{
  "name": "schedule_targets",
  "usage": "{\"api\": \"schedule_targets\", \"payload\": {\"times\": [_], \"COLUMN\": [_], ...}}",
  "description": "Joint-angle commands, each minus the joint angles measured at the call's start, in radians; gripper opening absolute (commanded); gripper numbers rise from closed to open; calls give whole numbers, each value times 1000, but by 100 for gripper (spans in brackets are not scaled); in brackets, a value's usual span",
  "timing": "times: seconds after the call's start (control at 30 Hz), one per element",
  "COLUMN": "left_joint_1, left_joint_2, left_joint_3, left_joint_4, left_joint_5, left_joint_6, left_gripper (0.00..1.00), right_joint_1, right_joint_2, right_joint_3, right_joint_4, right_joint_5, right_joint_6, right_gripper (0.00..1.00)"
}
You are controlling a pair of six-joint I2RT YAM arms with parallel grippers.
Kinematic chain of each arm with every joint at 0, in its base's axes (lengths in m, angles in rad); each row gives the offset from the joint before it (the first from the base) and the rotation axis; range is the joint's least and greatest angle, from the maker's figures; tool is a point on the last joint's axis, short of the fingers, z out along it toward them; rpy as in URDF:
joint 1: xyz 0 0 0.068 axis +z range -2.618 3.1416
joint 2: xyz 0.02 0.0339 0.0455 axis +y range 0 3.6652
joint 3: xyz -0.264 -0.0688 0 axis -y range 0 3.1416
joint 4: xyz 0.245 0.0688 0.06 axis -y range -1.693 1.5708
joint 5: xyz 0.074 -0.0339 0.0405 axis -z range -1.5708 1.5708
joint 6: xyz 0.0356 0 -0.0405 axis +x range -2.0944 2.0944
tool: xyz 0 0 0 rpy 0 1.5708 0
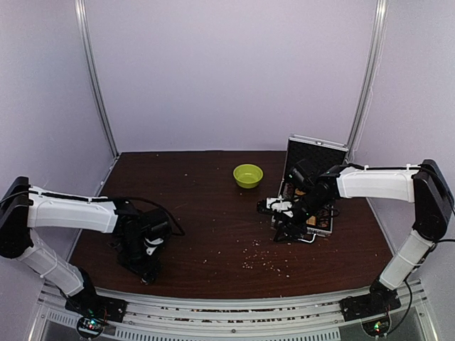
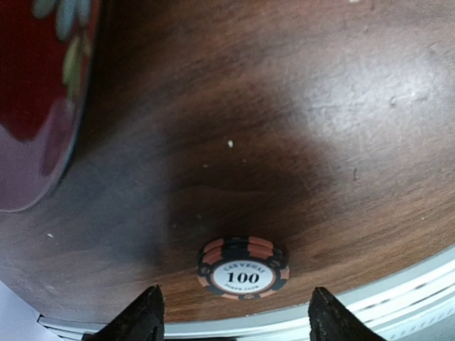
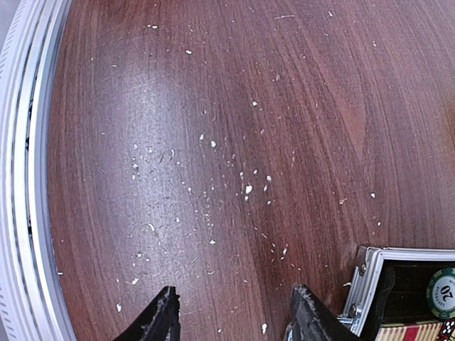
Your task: Pack up texas hold em set
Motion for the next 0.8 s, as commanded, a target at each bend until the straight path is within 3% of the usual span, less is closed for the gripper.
{"api": "schedule_targets", "payload": {"times": [0.0,0.17,0.47,0.77], "left_joint_1": [1,2,-11,-87], "left_joint_2": [20,46,95,266], "left_joint_3": [-30,-31,-8,229], "left_joint_4": [64,94,130,160], "left_joint_5": [41,50,77,58], "left_joint_6": [2,12,13,41], "left_gripper": [69,65,46,41], "right_joint_1": [-3,-3,-3,-5], "right_joint_2": [8,19,35,33], "right_joint_3": [-2,1,4,12], "right_joint_4": [-2,-7,-10,-17], "right_joint_5": [2,3,12,17], "right_joint_6": [-9,-10,-10,-6], "right_gripper": [54,54,52,50]}}
